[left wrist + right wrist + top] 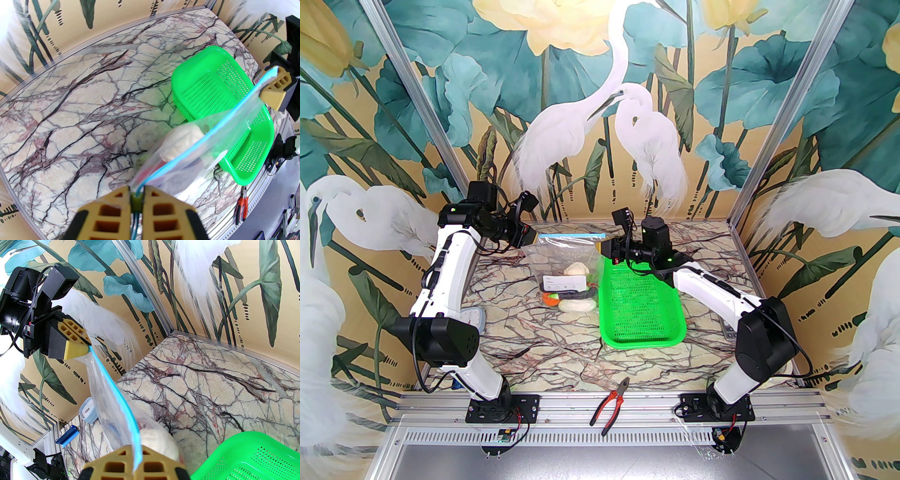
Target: Place the food in the zip-top bag and seal the zipper
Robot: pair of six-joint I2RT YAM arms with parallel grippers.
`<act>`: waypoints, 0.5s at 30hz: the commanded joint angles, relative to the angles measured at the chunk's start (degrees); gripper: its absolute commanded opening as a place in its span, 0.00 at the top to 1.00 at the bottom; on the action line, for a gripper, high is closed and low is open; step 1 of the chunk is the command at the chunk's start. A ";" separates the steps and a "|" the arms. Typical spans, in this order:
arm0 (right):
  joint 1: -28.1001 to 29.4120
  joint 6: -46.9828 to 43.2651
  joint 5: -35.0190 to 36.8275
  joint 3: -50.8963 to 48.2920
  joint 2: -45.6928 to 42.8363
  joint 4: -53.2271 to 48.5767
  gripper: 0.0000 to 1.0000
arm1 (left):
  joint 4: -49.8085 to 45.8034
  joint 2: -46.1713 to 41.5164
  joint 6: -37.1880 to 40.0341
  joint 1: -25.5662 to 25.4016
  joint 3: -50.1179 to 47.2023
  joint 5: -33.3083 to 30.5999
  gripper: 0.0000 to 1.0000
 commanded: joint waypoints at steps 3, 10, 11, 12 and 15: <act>-1.57 0.94 2.28 -0.26 -2.19 -1.76 1.00 | 0.80 -2.58 -0.99 1.59 0.03 -6.23 1.00; -1.92 1.02 2.48 0.21 -1.95 -2.16 1.00 | 1.15 -3.77 -1.15 2.01 -0.23 -7.17 1.00; -2.00 1.03 2.44 0.32 -1.93 -2.24 1.00 | 1.16 -3.91 -1.15 2.12 -0.31 -7.13 1.00; -2.03 1.02 2.44 0.45 -1.85 -2.33 1.00 | 1.26 -3.91 -1.22 2.20 -0.32 -7.15 1.00; -2.08 1.03 2.40 0.77 -1.76 -2.51 1.00 | 1.28 -4.06 -1.24 2.38 -0.40 -7.15 1.00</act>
